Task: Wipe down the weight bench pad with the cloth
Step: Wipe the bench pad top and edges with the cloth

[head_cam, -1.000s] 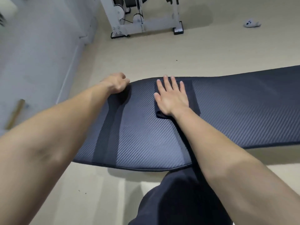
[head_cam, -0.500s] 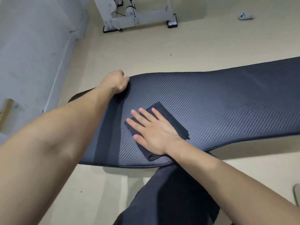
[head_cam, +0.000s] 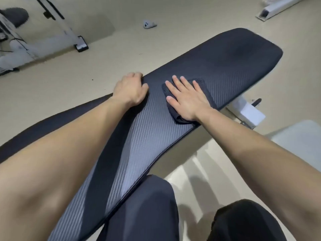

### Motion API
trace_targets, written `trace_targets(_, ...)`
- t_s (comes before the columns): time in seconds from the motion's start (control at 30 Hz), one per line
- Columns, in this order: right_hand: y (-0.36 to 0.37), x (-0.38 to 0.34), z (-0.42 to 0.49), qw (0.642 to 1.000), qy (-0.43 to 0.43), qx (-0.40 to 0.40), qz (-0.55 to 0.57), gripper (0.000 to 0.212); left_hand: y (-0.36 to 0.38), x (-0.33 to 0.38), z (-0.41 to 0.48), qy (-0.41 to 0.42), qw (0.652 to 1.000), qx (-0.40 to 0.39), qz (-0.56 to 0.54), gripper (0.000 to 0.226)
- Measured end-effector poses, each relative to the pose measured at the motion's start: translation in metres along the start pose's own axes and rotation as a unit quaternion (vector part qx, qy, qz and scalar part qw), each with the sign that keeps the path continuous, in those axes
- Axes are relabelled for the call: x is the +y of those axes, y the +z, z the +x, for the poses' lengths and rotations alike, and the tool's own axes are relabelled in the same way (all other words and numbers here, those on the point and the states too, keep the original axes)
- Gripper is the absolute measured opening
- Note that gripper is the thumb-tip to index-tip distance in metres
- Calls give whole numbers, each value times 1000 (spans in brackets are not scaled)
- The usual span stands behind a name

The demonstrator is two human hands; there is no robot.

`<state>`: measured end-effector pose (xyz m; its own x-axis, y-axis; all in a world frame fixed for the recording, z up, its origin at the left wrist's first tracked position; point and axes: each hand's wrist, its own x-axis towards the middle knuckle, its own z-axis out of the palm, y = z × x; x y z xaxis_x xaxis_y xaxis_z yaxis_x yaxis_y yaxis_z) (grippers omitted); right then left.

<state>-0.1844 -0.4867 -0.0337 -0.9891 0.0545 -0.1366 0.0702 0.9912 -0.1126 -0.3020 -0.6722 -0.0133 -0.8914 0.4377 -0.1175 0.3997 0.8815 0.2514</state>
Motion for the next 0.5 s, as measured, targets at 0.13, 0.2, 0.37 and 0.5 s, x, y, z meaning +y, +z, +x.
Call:
trace_targets(0.13, -6, 59, 27, 997, 68, 18, 18, 61, 24, 54, 32, 50, 998, 26, 12, 48)
trace_targets(0.2, -10, 93, 43, 994, 102, 31, 25, 61, 35, 82, 54, 78, 996, 48, 20, 45)
trace_targets(0.37, -21, 178, 83, 983, 176, 50, 31, 60, 55, 146, 107, 117, 990, 77, 30, 42)
trace_targets(0.5, -29, 231, 114, 975, 211, 58, 38, 60, 64, 186, 142, 113, 991, 66, 38, 39)
